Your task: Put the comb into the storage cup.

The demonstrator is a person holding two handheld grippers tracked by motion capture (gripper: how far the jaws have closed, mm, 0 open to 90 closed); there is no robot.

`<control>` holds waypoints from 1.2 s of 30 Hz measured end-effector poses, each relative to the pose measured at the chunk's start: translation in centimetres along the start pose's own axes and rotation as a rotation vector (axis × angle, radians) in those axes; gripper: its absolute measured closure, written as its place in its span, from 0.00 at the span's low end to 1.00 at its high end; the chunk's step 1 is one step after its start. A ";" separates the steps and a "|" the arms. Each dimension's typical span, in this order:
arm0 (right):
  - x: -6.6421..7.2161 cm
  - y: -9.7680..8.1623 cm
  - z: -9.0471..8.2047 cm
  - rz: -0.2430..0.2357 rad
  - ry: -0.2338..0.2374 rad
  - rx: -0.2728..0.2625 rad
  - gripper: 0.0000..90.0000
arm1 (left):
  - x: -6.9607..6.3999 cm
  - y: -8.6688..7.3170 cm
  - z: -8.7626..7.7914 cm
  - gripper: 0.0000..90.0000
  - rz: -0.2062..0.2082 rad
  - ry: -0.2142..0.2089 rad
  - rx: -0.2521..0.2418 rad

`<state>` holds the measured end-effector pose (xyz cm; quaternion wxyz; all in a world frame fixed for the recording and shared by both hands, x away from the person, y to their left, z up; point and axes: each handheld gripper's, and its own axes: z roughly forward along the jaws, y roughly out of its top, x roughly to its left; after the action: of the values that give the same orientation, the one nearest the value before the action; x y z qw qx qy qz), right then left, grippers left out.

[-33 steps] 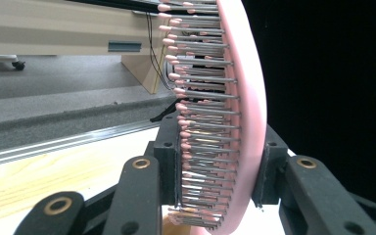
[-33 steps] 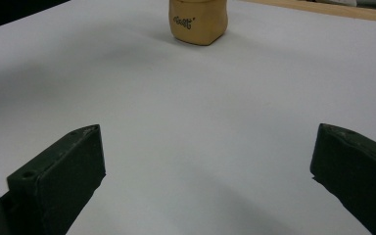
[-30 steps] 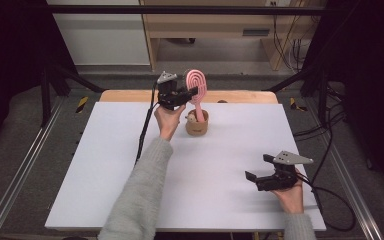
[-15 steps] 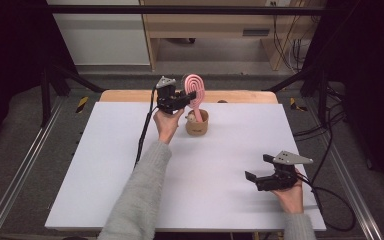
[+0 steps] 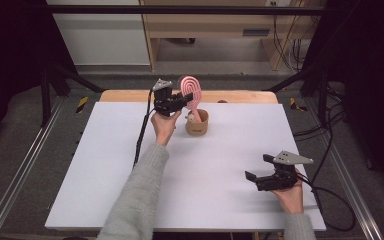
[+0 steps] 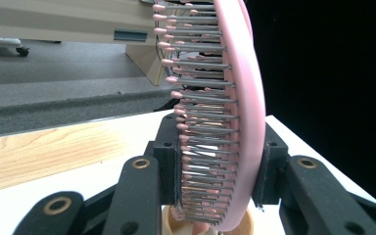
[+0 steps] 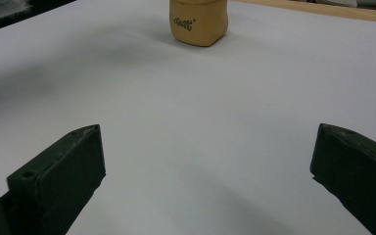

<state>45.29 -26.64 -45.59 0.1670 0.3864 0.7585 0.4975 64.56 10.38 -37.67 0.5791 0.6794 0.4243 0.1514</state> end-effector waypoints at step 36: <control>0.0 0.0 0.1 -0.006 0.000 0.004 0.00 | 1.6 -1.0 -1.6 0.65 -0.004 0.064 -0.014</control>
<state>45.36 -26.55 -45.64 0.1675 0.3845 0.7607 0.4953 64.03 12.63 -38.63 0.5704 0.6694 0.4427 0.1750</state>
